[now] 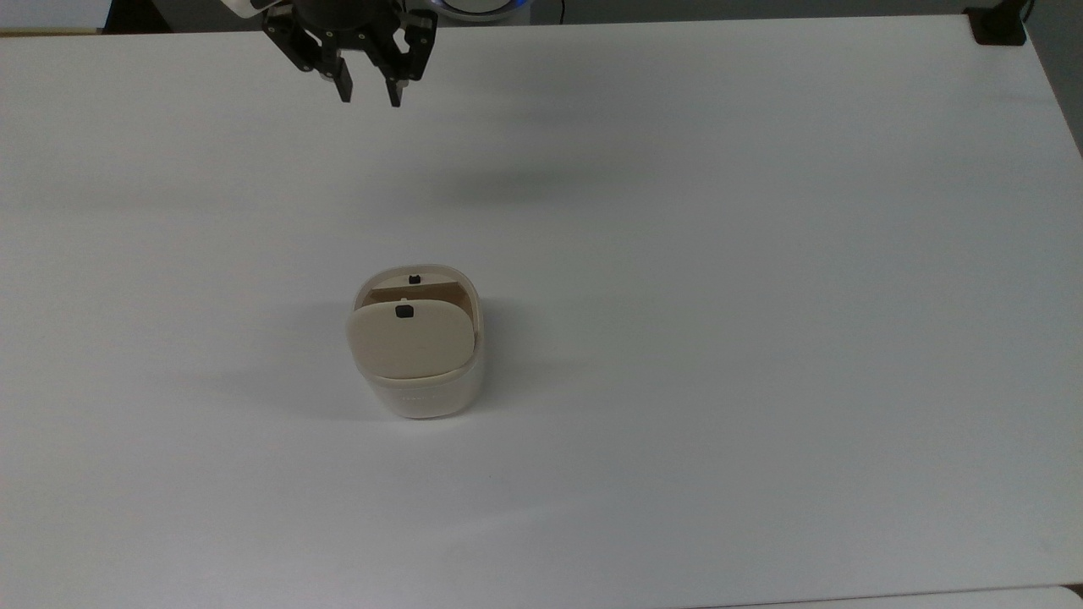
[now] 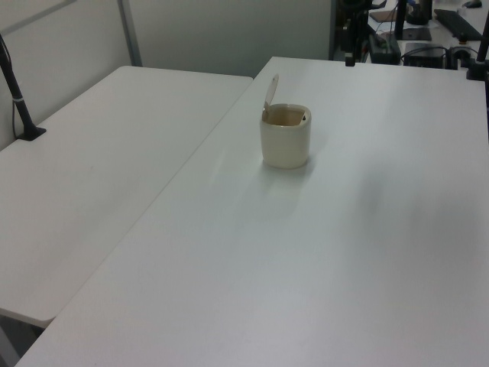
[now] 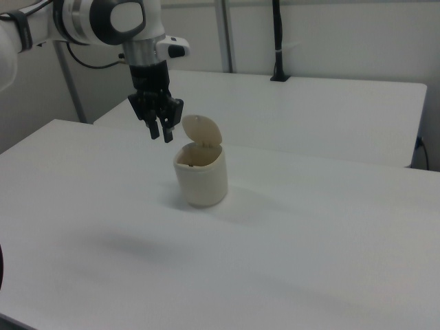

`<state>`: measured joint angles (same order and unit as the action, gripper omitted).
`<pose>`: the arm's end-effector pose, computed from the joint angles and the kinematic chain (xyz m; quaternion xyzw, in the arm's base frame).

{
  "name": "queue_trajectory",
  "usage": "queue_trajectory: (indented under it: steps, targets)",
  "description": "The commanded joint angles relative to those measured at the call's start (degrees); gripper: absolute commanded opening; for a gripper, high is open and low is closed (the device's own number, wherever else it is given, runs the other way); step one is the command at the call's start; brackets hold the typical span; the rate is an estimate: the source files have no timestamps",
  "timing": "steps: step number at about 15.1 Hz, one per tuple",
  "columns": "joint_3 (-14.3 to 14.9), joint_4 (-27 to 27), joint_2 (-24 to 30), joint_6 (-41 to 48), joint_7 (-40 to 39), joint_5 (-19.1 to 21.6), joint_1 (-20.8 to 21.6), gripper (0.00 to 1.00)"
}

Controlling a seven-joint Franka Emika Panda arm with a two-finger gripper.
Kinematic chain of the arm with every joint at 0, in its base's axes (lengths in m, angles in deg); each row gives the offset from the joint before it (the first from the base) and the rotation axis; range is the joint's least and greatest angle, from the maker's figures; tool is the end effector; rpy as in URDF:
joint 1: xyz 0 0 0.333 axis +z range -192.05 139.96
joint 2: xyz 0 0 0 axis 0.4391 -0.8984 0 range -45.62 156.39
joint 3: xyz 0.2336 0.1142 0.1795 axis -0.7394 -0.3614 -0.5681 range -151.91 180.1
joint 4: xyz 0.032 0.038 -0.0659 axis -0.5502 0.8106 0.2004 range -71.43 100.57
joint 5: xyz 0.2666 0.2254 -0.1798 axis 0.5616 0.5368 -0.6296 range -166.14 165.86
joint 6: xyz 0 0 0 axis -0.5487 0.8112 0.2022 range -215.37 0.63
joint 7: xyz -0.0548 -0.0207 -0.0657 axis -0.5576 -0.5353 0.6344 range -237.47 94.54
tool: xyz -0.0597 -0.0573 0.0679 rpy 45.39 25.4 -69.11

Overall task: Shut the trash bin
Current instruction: 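Close the gripper fingers and move the gripper toward the cream bin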

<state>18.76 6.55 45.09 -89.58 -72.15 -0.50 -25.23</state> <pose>0.6055 -0.0369 0.5851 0.9992 -0.0270 -0.0268 0.0094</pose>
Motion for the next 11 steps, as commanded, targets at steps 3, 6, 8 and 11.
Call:
queue_trajectory:
  steps: [3, 6, 8, 11]
  targets:
    - [0.08, 1.00, -1.21, -4.21, -3.35, 0.53, 0.32, 0.00]
    - [0.08, 0.73, -2.01, -10.52, -3.97, 0.97, 0.32, 0.00]
    - [0.08, 0.64, -2.01, -15.97, -3.88, 1.23, 0.32, 0.00]
    - [-0.36, 0.56, -2.10, -24.67, -2.83, 1.93, 0.41, 0.00]
